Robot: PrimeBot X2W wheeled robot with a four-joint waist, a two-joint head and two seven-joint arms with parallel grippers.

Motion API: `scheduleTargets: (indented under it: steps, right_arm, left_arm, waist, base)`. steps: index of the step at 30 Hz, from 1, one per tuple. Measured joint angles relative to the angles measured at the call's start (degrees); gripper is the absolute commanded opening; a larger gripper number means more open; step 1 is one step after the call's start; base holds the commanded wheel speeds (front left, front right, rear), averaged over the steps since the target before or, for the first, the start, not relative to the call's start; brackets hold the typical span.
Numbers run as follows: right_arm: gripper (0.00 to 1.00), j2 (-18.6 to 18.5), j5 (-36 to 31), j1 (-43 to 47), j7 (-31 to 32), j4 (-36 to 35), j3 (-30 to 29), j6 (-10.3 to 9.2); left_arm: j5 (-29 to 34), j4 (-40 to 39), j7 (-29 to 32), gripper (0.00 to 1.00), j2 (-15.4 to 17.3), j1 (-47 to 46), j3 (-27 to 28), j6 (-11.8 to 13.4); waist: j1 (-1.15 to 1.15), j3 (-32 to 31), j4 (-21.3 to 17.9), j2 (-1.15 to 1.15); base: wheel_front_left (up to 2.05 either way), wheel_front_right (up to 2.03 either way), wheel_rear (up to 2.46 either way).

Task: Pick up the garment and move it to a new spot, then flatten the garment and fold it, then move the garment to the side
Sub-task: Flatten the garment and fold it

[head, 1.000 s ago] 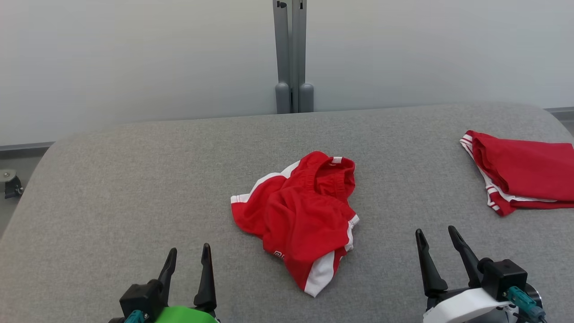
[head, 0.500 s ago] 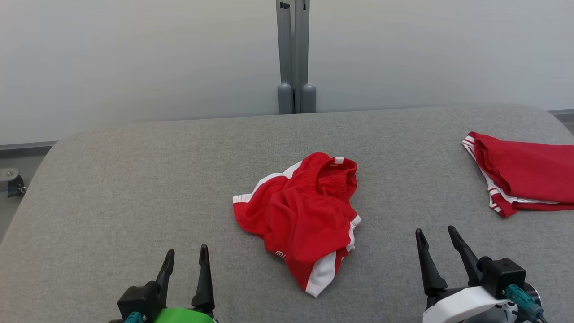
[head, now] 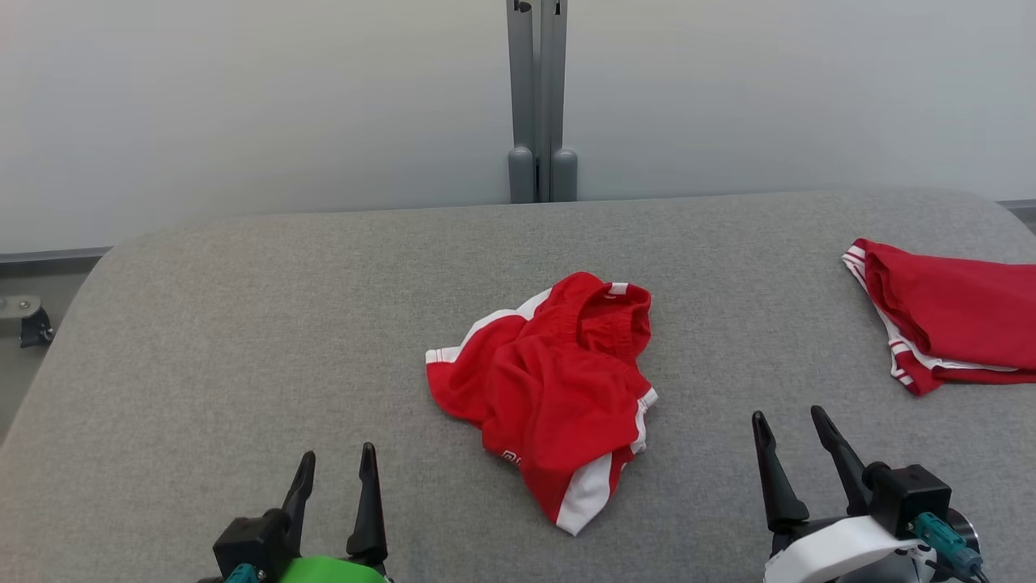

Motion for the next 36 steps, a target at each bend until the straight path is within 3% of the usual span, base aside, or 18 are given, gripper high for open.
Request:
scheduleTargets:
  steps: [7, 15, 21, 28, 29, 30, 31, 36]
  right_arm:
    - [1.0, 0.0, -2.7, -2.0, 0.0, 2.5, 0.5, 0.0]
    - [1.0, -2.1, -7.1, -12.2, 3.9, 14.3, 5.1, 0.01]
    - [1.0, -5.1, -4.1, -19.1, 4.3, 24.2, 9.1, 0.01]
    - [1.0, -7.3, 2.7, -25.4, 6.0, 33.1, 17.9, 0.01]
    - [0.49, -7.3, 4.7, -26.0, 6.3, 33.7, 19.3, 0.01]
    - [0.36, -7.5, 5.9, -26.4, 6.4, 34.2, 20.4, 0.01]
    - [0.0, -8.0, 7.2, -26.9, 6.4, 34.7, 21.5, 0.01]
    - [0.0, -9.2, 13.3, -28.6, 4.0, 35.4, 23.7, 0.01]
  left_arm:
    - [0.6, 0.3, 0.0, 1.0, -0.4, 0.0, 0.1, -0.5]
    - [1.2, 0.7, 0.0, 1.0, -0.7, -0.9, -0.5, -0.8]
    - [1.3, 0.8, 0.0, 1.0, -0.8, -1.3, -0.6, -0.8]
    - [1.6, 0.8, 0.0, 1.0, -0.9, -2.2, -0.7, -1.0]
    - [1.6, 0.8, 0.0, 1.0, -0.9, -2.3, -0.6, -1.1]
    - [1.6, 0.8, 0.0, 1.0, -0.9, -2.3, -0.7, -1.1]
    - [1.7, 0.9, 0.0, 1.0, -0.9, -2.3, -0.6, -1.1]
    - [2.0, 0.9, 0.0, 1.0, -0.9, -2.1, -0.3, -1.0]
  waist:
    - [0.0, 0.8, 1.2, 0.0]
    - [0.0, 2.6, 4.3, 0.0]
    - [0.0, 4.1, 7.6, 0.0]
    - [0.0, 6.0, 11.2, 0.0]
    - [0.0, 6.2, 11.6, 0.0]
    - [0.0, 6.3, 12.0, 0.0]
    - [0.0, 6.4, 12.3, 0.0]
    - [0.0, 5.8, 12.7, 0.0]
  base:
    - [0.0, 0.0, 0.0]
    - [0.0, 0.0, 0.0]
    - [0.0, 0.0, 0.0]
    - [0.0, 0.0, 0.0]
    - [0.0, 0.0, 0.0]
    - [0.0, 0.0, 0.0]
    - [0.0, 0.0, 0.0]
    - [0.0, 0.0, 0.0]
